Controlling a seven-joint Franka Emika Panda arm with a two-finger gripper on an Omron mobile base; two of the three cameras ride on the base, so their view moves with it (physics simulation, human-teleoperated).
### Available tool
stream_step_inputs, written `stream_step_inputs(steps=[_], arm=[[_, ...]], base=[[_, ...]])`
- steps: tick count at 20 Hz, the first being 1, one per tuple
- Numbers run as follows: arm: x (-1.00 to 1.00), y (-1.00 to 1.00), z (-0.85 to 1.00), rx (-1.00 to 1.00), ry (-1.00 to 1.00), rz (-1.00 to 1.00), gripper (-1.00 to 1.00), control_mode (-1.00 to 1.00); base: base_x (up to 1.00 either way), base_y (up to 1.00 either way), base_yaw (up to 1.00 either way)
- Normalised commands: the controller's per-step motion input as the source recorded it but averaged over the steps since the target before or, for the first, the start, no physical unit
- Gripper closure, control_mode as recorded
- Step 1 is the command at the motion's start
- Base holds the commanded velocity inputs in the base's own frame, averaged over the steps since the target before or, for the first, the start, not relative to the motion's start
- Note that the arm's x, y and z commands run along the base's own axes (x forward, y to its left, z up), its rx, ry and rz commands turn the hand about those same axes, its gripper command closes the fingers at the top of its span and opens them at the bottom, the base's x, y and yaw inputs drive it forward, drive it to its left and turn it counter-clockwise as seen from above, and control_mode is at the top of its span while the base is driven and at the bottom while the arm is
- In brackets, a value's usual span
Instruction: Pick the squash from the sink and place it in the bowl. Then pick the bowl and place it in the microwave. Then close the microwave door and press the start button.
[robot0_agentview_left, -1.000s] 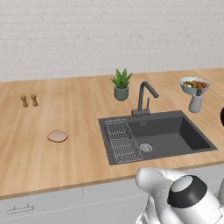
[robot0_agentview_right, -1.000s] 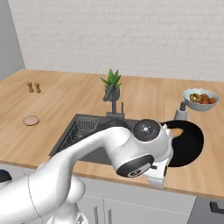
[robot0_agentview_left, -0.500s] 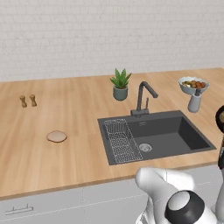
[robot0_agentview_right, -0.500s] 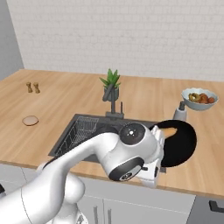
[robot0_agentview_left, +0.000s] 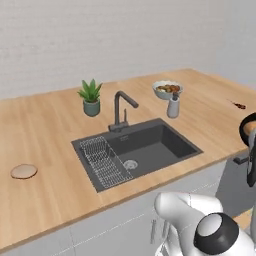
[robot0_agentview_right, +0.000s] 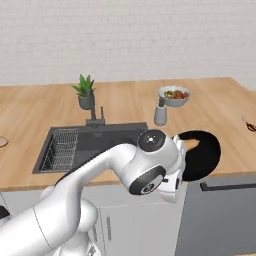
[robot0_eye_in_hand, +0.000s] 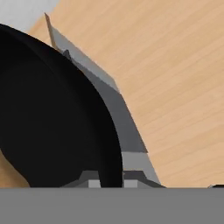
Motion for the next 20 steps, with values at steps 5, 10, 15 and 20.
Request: stream_step_inputs(steps=[5,10,15,20], arm=[[0.0,0.0,0.0,0.0,0.0,0.0,1.0,1.0],[0.0,0.0,0.0,0.0,0.0,0.0,1.0,1.0],[0.0,0.0,0.0,0.0,0.0,0.0,1.0,1.0],[0.0,0.0,0.0,0.0,0.0,0.0,1.0,1.0]], base=[[-0.23,0.0,-0.61],[-0.04,0.01,-0.61],[0.02,0.0,-0.59],[0.3,0.0,-0.52]])
